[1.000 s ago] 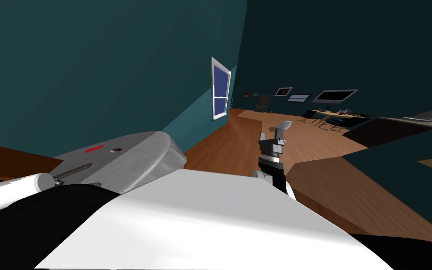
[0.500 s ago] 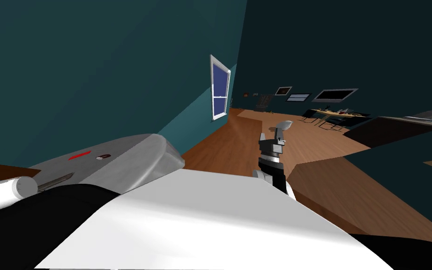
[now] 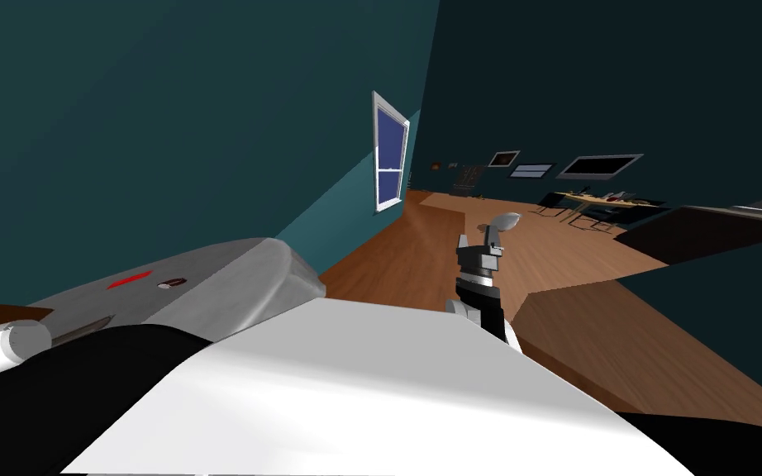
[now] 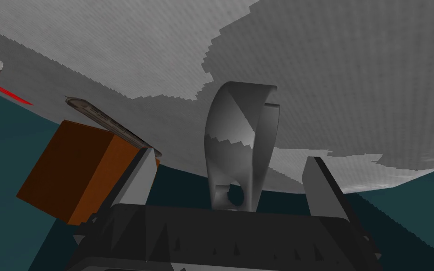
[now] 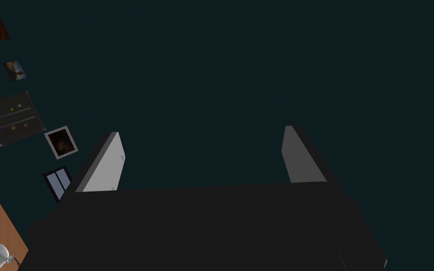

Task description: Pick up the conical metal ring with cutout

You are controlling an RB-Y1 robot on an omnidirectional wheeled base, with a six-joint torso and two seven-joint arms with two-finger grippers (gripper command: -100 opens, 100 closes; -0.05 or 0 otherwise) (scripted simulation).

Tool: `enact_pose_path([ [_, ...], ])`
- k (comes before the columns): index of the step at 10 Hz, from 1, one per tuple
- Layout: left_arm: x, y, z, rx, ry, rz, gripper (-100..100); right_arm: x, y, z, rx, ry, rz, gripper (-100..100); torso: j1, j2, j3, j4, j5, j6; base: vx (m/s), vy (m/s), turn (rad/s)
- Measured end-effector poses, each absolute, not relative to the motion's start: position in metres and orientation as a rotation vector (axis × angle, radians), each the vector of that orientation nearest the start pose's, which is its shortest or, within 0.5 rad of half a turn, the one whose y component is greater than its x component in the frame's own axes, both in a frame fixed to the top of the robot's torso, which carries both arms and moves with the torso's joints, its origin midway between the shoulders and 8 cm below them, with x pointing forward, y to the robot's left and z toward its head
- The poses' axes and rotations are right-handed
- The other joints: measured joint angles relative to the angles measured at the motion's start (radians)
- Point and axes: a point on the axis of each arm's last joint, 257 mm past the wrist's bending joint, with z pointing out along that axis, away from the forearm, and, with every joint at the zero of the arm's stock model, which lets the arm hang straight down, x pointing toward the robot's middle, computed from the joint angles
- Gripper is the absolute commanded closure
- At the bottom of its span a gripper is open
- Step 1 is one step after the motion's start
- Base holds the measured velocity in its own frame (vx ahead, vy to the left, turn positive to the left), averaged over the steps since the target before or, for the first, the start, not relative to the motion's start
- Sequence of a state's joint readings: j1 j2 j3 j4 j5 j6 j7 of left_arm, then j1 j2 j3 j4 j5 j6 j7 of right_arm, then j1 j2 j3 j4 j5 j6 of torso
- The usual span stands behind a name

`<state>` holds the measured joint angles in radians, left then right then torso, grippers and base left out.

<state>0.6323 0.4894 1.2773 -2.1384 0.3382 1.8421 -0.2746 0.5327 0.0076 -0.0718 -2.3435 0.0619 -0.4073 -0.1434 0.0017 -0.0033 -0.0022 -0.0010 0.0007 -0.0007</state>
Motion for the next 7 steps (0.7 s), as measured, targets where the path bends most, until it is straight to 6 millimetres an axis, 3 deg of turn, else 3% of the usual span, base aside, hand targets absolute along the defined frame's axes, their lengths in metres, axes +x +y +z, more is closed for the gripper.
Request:
enact_pose_path([
  [1,-0.069,0.677,-0.167,-2.384,0.992,0.611,0,0.341,-0.301,0.025,0.722,0.636,1.294,0,-0.001,0.002,0.001,0.0,0.0,0.0,0.005,0.003,-0.002],
  [2,-0.069,0.677,-0.167,-2.383,0.992,0.611,-100,0.341,-0.301,0.025,0.722,0.636,1.294,0,-0.002,0.003,0.002,0.001,0.0,0.0,-0.011,0.013,0.007],
  [5,-0.067,0.683,-0.18,-2.384,0.993,0.609,-100,0.341,-0.301,0.025,0.722,0.636,1.294,0,-0.001,0.006,0.003,0.001,0.0,0.0,-0.018,0.017,0.002],
  [6,-0.067,0.684,-0.18,-2.382,0.993,0.609,100,0.341,-0.301,0.025,0.722,0.636,1.294,0,-0.001,0.005,0.003,0.001,0.0,0.0,0.0,0.0,0.0],
  [7,-0.067,0.684,-0.18,-2.383,0.993,0.609,100,0.341,-0.301,0.025,0.722,0.636,1.294,0,-0.002,0.005,0.003,0.001,0.0,0.0,0.0,0.0,0.0],
])
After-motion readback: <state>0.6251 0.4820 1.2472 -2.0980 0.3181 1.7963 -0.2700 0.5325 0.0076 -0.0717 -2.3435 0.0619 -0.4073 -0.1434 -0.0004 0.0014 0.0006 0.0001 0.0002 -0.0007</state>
